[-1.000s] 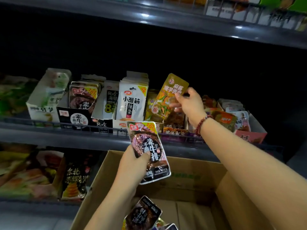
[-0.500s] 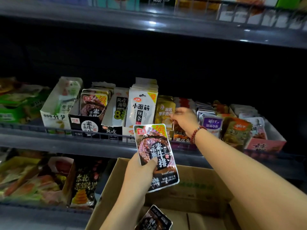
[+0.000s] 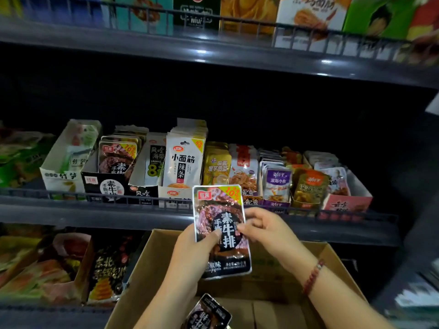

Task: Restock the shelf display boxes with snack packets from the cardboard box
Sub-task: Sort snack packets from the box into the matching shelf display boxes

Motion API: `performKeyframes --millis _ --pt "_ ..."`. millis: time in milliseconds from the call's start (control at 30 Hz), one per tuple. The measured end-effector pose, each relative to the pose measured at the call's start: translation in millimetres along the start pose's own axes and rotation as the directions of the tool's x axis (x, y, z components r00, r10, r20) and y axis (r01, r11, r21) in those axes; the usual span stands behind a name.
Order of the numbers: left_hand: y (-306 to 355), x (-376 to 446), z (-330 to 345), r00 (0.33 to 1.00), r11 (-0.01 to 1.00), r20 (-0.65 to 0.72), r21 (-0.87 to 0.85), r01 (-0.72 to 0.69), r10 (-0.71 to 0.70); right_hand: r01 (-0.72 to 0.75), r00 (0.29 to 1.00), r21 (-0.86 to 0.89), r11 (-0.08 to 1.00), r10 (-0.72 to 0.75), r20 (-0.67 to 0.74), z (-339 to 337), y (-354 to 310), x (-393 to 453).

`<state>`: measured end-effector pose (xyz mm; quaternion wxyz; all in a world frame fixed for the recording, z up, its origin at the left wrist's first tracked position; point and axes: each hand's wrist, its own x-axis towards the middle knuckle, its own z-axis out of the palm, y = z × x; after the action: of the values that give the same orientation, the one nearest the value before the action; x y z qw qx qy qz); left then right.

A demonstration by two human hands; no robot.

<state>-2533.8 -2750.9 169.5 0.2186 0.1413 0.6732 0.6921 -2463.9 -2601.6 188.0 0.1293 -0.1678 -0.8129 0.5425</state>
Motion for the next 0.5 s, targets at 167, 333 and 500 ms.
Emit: performKeyframes --millis 167,333,500 --pt "-1.2 -7.0 -0.9 0.998 0.997 0.047 0.065 -0.04 0.037 -0.008 0.998 -0.02 1.0 0.007 -0.061 -3.7 4.7 -7.2" --pt "4.2 -7.7 -9.8 0.998 0.998 0.011 0.022 -0.063 0.063 0.005 0.999 0.026 1.0 -0.004 -0.054 -5.3 -3.6 -8.5" --pt "18.8 -7.6 -30.5 0.989 0.989 -0.045 0.054 -0.138 0.14 0.058 0.998 0.021 0.998 -0.058 -0.022 5.6 -17.8 -3.1"
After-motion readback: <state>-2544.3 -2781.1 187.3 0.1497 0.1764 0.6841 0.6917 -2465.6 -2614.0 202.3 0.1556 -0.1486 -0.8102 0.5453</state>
